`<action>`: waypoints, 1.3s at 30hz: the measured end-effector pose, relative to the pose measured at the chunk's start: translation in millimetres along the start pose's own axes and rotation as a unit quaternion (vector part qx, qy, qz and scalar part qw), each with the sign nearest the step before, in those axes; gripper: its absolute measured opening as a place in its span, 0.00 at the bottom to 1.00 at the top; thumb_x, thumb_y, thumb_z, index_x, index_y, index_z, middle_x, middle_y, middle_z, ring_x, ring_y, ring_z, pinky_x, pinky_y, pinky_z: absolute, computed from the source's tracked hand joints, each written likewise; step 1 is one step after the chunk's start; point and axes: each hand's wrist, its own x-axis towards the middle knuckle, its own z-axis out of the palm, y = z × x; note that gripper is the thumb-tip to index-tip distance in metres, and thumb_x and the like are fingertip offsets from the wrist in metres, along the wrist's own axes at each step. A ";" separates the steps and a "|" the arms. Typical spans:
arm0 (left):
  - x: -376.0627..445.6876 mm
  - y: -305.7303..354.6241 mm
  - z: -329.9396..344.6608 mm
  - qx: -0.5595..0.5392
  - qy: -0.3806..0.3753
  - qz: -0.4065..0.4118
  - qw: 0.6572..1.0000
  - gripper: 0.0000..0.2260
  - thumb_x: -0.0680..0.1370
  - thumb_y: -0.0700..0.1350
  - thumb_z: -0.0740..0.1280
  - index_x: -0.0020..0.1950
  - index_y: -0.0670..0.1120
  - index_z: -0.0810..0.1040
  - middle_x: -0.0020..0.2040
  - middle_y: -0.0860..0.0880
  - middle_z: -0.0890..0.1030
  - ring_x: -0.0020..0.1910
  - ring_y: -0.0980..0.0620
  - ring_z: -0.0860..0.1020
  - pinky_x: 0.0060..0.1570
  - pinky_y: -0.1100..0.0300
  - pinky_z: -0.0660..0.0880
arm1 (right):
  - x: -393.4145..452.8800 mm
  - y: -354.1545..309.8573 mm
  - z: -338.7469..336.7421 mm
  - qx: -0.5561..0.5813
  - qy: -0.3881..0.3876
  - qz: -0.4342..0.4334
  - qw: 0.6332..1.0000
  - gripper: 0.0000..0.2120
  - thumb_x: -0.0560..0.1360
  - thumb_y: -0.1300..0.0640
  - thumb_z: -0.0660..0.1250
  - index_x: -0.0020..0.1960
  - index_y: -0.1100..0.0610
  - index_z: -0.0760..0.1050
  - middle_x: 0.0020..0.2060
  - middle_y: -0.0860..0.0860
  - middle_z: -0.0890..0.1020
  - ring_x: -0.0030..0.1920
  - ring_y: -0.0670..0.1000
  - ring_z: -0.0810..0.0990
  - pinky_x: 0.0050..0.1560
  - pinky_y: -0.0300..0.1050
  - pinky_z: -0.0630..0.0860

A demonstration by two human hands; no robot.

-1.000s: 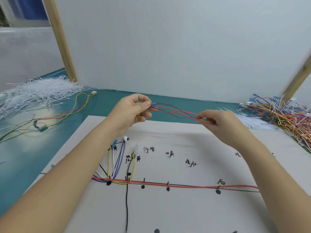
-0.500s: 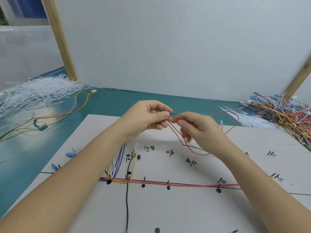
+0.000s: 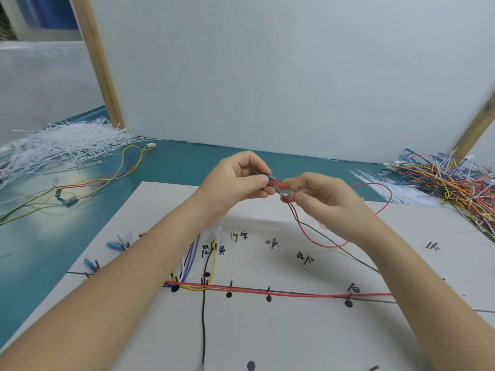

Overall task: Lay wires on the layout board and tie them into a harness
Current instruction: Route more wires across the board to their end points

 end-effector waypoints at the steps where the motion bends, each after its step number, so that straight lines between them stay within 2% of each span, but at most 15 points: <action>1: -0.1 -0.3 -0.1 -0.009 -0.001 0.004 1.000 0.10 0.76 0.28 0.60 0.41 0.42 0.73 0.35 0.48 0.82 0.35 0.54 0.81 0.39 0.65 0.77 | -0.9 0.4 -0.2 -0.005 -0.038 0.013 0.999 0.05 0.74 0.58 0.63 0.42 0.55 0.77 0.48 0.53 0.83 0.46 0.60 0.80 0.46 0.55 0.78; 3: -0.4 -0.7 -0.3 -0.032 -0.004 0.007 0.999 0.08 0.74 0.30 0.63 0.41 0.42 0.73 0.36 0.49 0.82 0.37 0.53 0.82 0.40 0.64 0.77 | -3.0 0.6 0.4 -0.043 -0.097 0.036 0.994 0.07 0.75 0.61 0.62 0.40 0.55 0.77 0.44 0.49 0.83 0.50 0.51 0.81 0.53 0.51 0.77; 5: -0.2 0.4 -1.6 -0.058 -0.014 -0.005 0.998 0.05 0.70 0.33 0.63 0.40 0.42 0.73 0.37 0.48 0.81 0.37 0.52 0.81 0.40 0.64 0.77 | -4.1 -0.5 2.4 -0.105 -0.110 0.037 0.988 0.09 0.76 0.61 0.62 0.39 0.52 0.76 0.37 0.43 0.81 0.38 0.41 0.79 0.42 0.37 0.74; 6: 0.4 1.3 -2.5 -0.074 -0.018 -0.017 0.997 0.04 0.70 0.34 0.63 0.40 0.42 0.72 0.37 0.48 0.80 0.37 0.52 0.81 0.39 0.64 0.77 | -3.7 -1.6 2.7 -0.156 -0.095 0.015 0.983 0.09 0.76 0.60 0.61 0.39 0.51 0.74 0.34 0.42 0.78 0.34 0.41 0.75 0.37 0.35 0.70; 8: 1.7 2.9 -3.4 -0.090 -0.010 -0.040 0.995 0.05 0.75 0.35 0.65 0.39 0.42 0.72 0.36 0.48 0.78 0.34 0.53 0.80 0.36 0.64 0.76 | -2.5 -2.7 2.5 -0.271 -0.046 -0.054 0.960 0.09 0.77 0.58 0.59 0.40 0.51 0.73 0.34 0.43 0.75 0.36 0.44 0.71 0.38 0.39 0.67; 11: 2.1 1.8 -1.9 -0.010 0.013 -0.033 0.999 0.06 0.76 0.36 0.65 0.39 0.42 0.73 0.35 0.49 0.76 0.31 0.56 0.78 0.33 0.66 0.74 | -2.2 -4.1 1.3 -0.392 0.012 -0.112 0.913 0.11 0.78 0.55 0.56 0.44 0.54 0.76 0.39 0.48 0.75 0.42 0.53 0.69 0.42 0.50 0.67; 15: 0.1 1.3 -1.6 0.033 0.003 -0.018 0.999 0.09 0.74 0.33 0.68 0.44 0.47 0.75 0.42 0.53 0.77 0.35 0.57 0.78 0.36 0.66 0.73 | -3.7 -4.6 2.1 -0.440 0.045 -0.137 0.886 0.10 0.75 0.55 0.59 0.44 0.55 0.79 0.42 0.49 0.77 0.42 0.53 0.68 0.41 0.47 0.60; 18: 0.4 4.5 -3.1 0.067 0.010 -0.034 0.997 0.14 0.67 0.37 0.67 0.49 0.53 0.76 0.48 0.52 0.76 0.34 0.59 0.75 0.38 0.66 0.71 | -2.9 -5.7 1.0 -0.478 0.091 -0.158 0.859 0.07 0.71 0.59 0.63 0.41 0.55 0.81 0.38 0.51 0.78 0.39 0.57 0.72 0.39 0.47 0.63; 21: -0.6 11.3 -7.7 0.130 0.030 -0.038 0.990 0.17 0.70 0.32 0.65 0.49 0.53 0.77 0.44 0.52 0.77 0.33 0.61 0.73 0.36 0.68 0.69 | -1.8 -11.6 -6.4 -0.499 0.117 -0.134 0.848 0.07 0.69 0.61 0.64 0.38 0.57 0.80 0.33 0.52 0.77 0.36 0.57 0.74 0.36 0.48 0.68; 25: -20.4 22.3 -18.5 0.259 0.022 -0.033 0.965 0.14 0.70 0.33 0.64 0.41 0.53 0.79 0.34 0.58 0.78 0.31 0.62 0.72 0.32 0.72 0.69 | -15.9 -26.7 -13.0 -0.540 0.028 -0.069 0.839 0.07 0.73 0.57 0.63 0.42 0.54 0.80 0.34 0.51 0.76 0.36 0.58 0.75 0.34 0.44 0.65; 28: -45.4 26.1 -25.4 0.332 -0.011 -0.055 0.942 0.14 0.69 0.33 0.64 0.36 0.53 0.80 0.31 0.57 0.78 0.29 0.61 0.72 0.32 0.70 0.68 | -38.9 -48.6 -3.8 -0.561 -0.056 -0.077 0.822 0.07 0.73 0.53 0.60 0.40 0.50 0.76 0.33 0.48 0.75 0.31 0.55 0.71 0.26 0.40 0.58; 30: -63.1 29.7 -31.3 0.319 -0.045 -0.084 0.943 0.12 0.68 0.35 0.66 0.35 0.52 0.81 0.33 0.53 0.80 0.32 0.60 0.74 0.34 0.69 0.70 | -52.7 -65.3 3.4 -0.549 -0.114 -0.071 0.825 0.08 0.74 0.50 0.56 0.41 0.51 0.71 0.34 0.47 0.74 0.32 0.53 0.71 0.26 0.42 0.61; 33: -88.6 36.1 -40.9 0.241 -0.105 -0.123 0.957 0.10 0.65 0.38 0.65 0.36 0.53 0.80 0.34 0.54 0.79 0.33 0.59 0.74 0.35 0.68 0.72 | -65.0 -92.9 2.1 -0.438 -0.212 -0.042 0.873 0.15 0.70 0.45 0.48 0.45 0.50 0.71 0.36 0.47 0.76 0.37 0.45 0.73 0.36 0.40 0.72; 37: -112.9 38.1 -50.4 0.215 -0.183 -0.150 0.947 0.10 0.66 0.37 0.64 0.35 0.52 0.79 0.33 0.53 0.77 0.32 0.57 0.72 0.34 0.68 0.69 | -68.1 -115.6 5.3 -0.161 -0.398 0.107 0.897 0.09 0.73 0.44 0.58 0.45 0.47 0.74 0.30 0.40 0.77 0.27 0.40 0.74 0.30 0.27 0.69; 39: -119.0 37.8 -58.7 0.255 -0.211 -0.164 0.930 0.10 0.67 0.38 0.64 0.34 0.53 0.79 0.34 0.51 0.77 0.33 0.56 0.72 0.35 0.66 0.69 | -74.2 -117.4 19.8 0.036 -0.423 0.200 0.883 0.07 0.71 0.47 0.62 0.46 0.47 0.75 0.38 0.45 0.79 0.33 0.43 0.77 0.35 0.32 0.76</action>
